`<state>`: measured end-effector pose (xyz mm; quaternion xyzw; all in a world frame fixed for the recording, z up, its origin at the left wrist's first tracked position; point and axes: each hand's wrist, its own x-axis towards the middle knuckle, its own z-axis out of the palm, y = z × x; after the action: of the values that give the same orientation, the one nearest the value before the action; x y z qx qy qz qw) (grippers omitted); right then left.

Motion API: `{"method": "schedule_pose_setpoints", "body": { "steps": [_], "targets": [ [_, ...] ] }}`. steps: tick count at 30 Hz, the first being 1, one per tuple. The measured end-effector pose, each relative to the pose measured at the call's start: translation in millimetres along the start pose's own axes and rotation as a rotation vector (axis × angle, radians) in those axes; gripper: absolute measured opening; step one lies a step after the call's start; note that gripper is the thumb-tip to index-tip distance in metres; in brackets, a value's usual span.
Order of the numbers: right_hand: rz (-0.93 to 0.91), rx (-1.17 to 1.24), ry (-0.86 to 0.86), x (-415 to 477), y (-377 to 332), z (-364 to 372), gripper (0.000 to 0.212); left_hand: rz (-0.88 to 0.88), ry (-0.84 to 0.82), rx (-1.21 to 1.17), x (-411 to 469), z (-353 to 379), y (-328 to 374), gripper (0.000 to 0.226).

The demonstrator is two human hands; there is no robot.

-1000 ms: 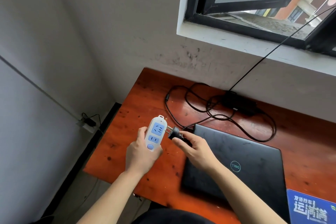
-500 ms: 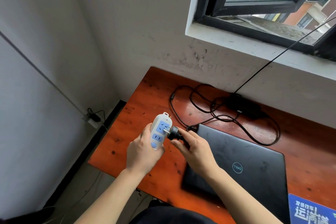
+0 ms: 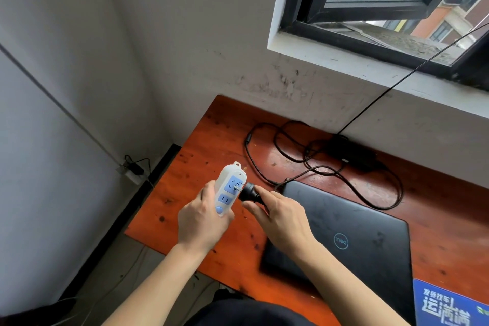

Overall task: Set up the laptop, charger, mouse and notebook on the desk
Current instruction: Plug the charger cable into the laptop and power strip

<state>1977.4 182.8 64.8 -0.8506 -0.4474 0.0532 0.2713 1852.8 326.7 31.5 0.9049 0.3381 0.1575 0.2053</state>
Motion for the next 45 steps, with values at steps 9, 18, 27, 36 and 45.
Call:
{"method": "schedule_pose_setpoints", "body": {
  "steps": [9,18,27,36,45],
  "targets": [
    [-0.084,-0.087,0.095,-1,4,2,0.053,-0.065,0.035,-0.060,-3,0,3,0.056],
    [0.282,0.558,-0.318,5,5,0,0.024,-0.099,0.013,-0.110,-6,1,5,0.068],
    [0.462,0.953,-0.396,9,17,-8,0.059,-0.150,0.028,-0.113,-4,-2,-1,0.058],
    [0.413,0.932,-0.197,22,21,-8,0.026,-0.157,-0.041,-0.153,6,-9,-3,0.057],
    [-0.270,-0.026,0.197,32,32,-23,0.033,-0.148,0.005,-0.117,17,-15,-6,0.060]
  ]
}}
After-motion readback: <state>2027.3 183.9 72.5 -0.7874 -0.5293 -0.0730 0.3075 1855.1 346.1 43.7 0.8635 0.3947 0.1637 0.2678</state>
